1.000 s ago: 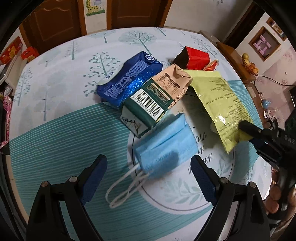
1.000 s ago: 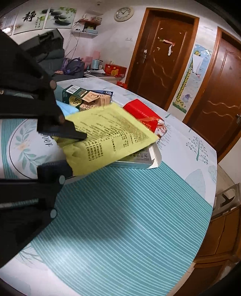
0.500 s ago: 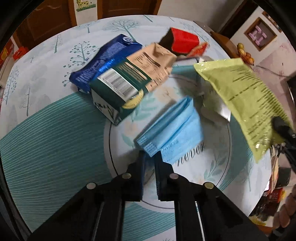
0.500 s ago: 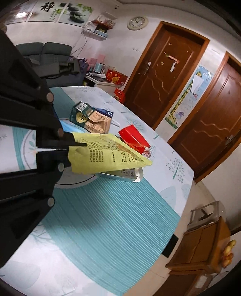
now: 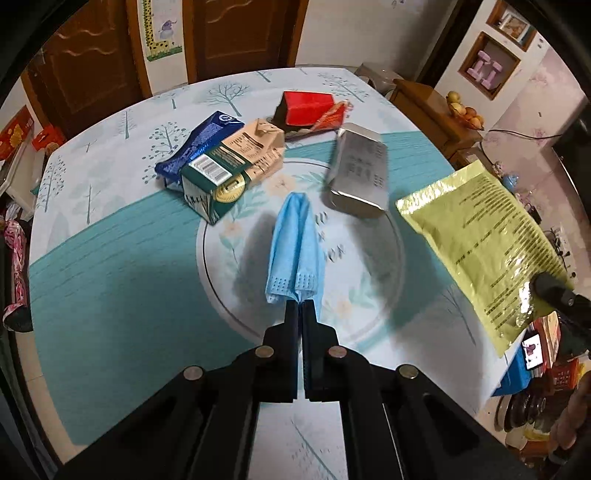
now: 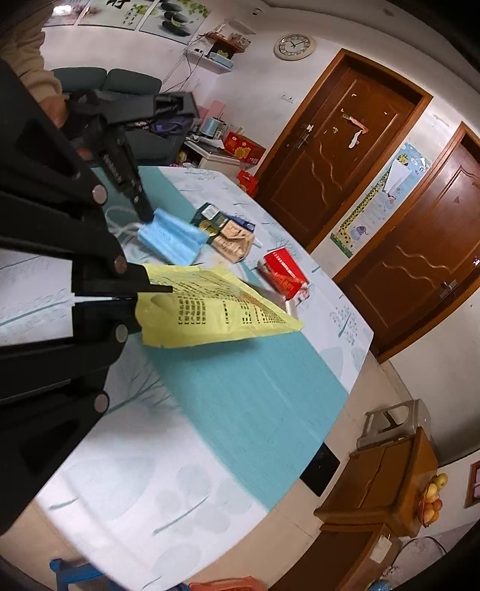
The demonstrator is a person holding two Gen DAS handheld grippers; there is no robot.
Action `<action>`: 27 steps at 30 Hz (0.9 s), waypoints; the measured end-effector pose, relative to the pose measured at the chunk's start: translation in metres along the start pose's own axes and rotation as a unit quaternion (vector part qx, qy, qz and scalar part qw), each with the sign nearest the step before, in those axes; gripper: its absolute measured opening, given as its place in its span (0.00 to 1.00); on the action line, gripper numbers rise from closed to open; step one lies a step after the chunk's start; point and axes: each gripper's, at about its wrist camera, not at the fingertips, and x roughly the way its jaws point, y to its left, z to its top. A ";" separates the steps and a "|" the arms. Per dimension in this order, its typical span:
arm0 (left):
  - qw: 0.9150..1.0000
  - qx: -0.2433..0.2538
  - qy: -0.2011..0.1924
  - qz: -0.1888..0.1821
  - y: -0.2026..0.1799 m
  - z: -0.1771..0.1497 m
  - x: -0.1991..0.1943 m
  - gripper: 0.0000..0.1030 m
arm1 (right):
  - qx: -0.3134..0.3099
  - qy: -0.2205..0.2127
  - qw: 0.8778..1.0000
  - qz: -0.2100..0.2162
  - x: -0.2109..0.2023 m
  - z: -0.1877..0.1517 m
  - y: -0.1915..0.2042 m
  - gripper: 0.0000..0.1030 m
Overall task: Collect trash
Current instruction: 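Grasp the yellow packet with the right tool while the left tool grasps the blue mask, then carry the blue mask and yellow packet in both tools over the black bin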
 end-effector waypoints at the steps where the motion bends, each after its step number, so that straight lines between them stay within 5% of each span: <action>1: 1.000 0.002 0.001 0.000 -0.002 -0.006 -0.003 0.00 | -0.001 0.000 1.000 -0.002 -0.005 -0.004 -0.002 0.00; 18: 0.997 0.065 -0.044 -0.012 -0.072 -0.095 -0.089 0.00 | -0.051 0.026 0.998 -0.008 -0.062 -0.081 -0.011 0.00; 27: 0.999 0.030 -0.010 -0.006 -0.070 -0.131 -0.076 0.00 | -0.062 0.040 0.997 -0.018 -0.092 -0.113 -0.026 0.00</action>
